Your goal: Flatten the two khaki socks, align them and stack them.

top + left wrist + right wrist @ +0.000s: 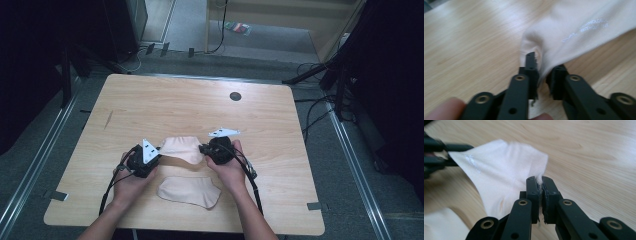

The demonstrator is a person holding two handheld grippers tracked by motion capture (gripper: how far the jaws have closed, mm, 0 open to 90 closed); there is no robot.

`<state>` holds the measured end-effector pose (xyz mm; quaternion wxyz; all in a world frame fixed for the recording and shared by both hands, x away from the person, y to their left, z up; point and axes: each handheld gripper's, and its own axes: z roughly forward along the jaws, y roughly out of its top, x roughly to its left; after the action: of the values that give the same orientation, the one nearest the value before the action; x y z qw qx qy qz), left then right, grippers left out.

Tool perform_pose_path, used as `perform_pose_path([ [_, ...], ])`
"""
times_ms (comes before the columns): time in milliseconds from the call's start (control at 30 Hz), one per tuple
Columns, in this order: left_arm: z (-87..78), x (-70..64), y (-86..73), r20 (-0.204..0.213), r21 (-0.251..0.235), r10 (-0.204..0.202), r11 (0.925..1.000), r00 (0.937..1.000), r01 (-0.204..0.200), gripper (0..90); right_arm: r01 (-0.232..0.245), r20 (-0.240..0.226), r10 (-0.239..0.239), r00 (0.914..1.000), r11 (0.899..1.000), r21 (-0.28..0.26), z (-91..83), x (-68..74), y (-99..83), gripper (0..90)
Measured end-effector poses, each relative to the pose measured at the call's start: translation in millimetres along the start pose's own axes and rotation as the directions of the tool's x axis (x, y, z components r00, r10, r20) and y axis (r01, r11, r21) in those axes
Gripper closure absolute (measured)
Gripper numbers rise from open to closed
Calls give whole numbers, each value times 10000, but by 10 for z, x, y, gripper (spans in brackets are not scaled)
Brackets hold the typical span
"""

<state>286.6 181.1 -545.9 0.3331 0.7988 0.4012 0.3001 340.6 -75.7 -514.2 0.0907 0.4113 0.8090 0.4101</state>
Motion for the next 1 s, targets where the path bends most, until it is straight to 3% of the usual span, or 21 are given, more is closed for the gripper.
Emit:
perform_pose_path([
  [33,-9,16,-15,343,13,-169,9999,9993,168,746,95,52,-95,9999,9999,82,10,-22,-15,855],
  [133,-46,80,-60,657,107,-594,9982,9961,588,655,588,271,-603,9978,9969,531,44,-123,-60,842],
  [167,-88,157,-97,1127,15,-1170,9931,9867,1176,624,950,715,-1009,9923,9921,814,62,-186,-83,808],
  [200,-88,157,-97,1127,15,-1170,9931,9867,1176,612,977,814,-1048,9912,9914,874,63,-209,-92,771],
  [233,-111,199,-113,1412,-60,-1435,9893,9795,1458,612,977,814,-1048,9912,9914,874,63,-209,-92,771],
  [267,-130,237,-124,1675,-143,-1653,9853,9719,1701,561,1159,1191,-1246,9850,9902,778,58,-261,-105,624],
  [300,-151,271,-129,1922,-269,-1886,9800,9631,1973,561,1159,1191,-1246,9850,9902,778,58,-261,-105,624],
  [367,-174,352,-111,2328,-666,-2608,9568,9369,2829,535,776,1565,-832,9842,9961,417,-5,-318,-116,554],
  [400,-172,365,-102,2400,-713,-2732,9520,9315,2976,533,536,1736,-538,9833,9985,56,-56,-329,-121,544],
  [433,-142,389,-68,2519,-819,-3121,9363,9160,3415,533,320,1912,-245,9813,9988,-362,-126,-337,-130,561],
  [467,-142,389,-68,2519,-819,-3121,9363,9160,3415,533,320,1912,-245,9813,9988,-362,-126,-337,-130,561],
  [500,-75,406,-25,2442,-666,-3552,9222,9023,3810,534,41,1701,88,9854,9972,-751,-187,-327,-152,573],
  [533,-75,406,-25,2442,-666,-3552,9222,9023,3810,537,41,1701,88,9854,9972,-751,-187,-327,-152,573],
  [567,-32,422,-2,2420,-588,-3737,9155,8954,3979,537,-16,1598,140,9870,9970,-773,-196,-317,-160,573],
  [633,33,436,27,2376,-482,-3885,9107,8903,4103,556,-166,1349,252,9905,9978,-648,-157,-298,-198,562],
  [667,116,436,57,2102,-235,-3917,9140,8958,4051,555,-244,1321,318,9907,9981,-573,-130,-291,-211,558],
  [733,157,440,66,2063,-96,-4002,9117,8929,4108,552,-215,1273,279,9915,9984,-516,-101,-293,-224,558],
  [800,231,444,77,2063,86,-4174,9052,8850,4249,552,-188,1188,230,9927,9992,-367,-32,-278,-246,558],
  [900,301,441,77,2411,233,-4247,9014,8726,4323,663,-175,1135,219,9933,9991,-397,29,-236,-263,595],
  [933,301,441,77,2411,233,-4247,9014,8726,4323,684,-175,1135,219,9933,9991,-397,29,-236,-263,595],
  [1000,317,433,74,2618,274,-4288,8988,8646,4375,701,-111,1231,156,9923,9992,-372,47,-219,-272,630],
])
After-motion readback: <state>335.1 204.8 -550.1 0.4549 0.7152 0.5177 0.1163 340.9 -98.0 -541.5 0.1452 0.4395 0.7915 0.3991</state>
